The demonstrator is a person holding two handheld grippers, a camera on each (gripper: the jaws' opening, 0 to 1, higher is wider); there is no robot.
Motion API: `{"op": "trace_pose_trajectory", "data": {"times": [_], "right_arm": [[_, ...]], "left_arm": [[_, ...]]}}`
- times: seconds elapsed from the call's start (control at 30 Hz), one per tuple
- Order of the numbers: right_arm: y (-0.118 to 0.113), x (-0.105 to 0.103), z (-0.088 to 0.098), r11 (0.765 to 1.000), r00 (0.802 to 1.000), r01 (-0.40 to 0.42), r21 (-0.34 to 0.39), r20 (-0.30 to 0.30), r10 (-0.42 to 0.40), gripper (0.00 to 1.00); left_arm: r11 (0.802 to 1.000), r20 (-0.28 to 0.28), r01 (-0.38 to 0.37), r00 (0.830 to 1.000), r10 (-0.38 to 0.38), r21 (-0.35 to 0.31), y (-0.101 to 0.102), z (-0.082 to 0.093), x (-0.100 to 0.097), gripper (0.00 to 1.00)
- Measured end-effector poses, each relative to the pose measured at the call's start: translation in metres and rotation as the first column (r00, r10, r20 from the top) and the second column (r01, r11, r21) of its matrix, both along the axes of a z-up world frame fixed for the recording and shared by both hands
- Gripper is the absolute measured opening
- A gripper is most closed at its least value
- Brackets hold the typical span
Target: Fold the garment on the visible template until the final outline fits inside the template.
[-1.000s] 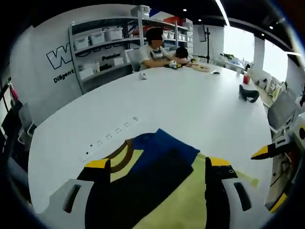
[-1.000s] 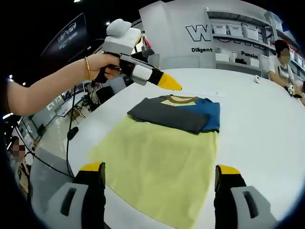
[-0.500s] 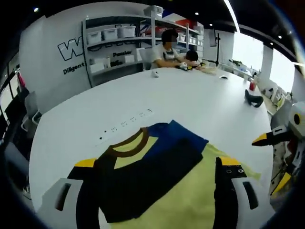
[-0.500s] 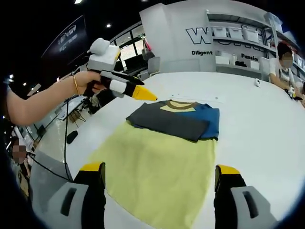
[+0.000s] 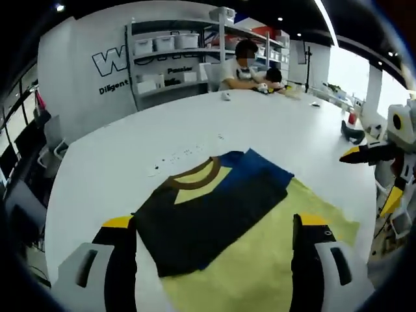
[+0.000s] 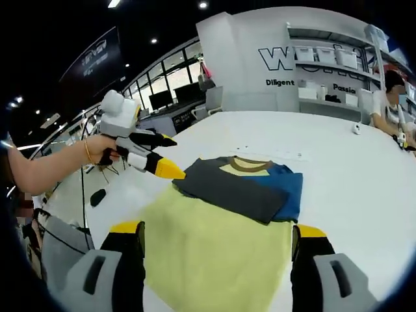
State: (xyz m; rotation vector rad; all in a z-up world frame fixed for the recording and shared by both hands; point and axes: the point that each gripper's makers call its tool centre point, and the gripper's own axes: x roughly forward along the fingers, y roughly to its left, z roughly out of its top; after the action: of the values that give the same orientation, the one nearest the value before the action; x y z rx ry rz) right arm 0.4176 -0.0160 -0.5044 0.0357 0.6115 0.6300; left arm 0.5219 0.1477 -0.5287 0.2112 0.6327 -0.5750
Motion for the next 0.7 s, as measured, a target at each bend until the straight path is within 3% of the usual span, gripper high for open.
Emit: {"op": "trace_pose_trajectory", "data": {"times": [0.3,0.4,0.7], "right_arm": [[0.027,0.022,0.014,0.996,0.995,-0.092,-0.016,0.025,0.093,0.92],[0.035,0.03,0.016,0.993,0.993,-0.114,-0.02,0.033,0.115,0.92],[0.063,0.06,0.019,0.984,0.983,-0.178,-0.014,0.044,0.179,0.9]], "left_arm": [[0.998,0.024,-0.056,0.998,0.057,-0.03,0.028,-0.008,-0.01,0.96],[0.998,0.007,-0.063,0.998,0.064,-0.027,0.038,-0.012,-0.015,0.95],[0.996,-0.004,-0.093,0.996,0.093,-0.006,0.061,-0.025,-0.02,0.81]]}}
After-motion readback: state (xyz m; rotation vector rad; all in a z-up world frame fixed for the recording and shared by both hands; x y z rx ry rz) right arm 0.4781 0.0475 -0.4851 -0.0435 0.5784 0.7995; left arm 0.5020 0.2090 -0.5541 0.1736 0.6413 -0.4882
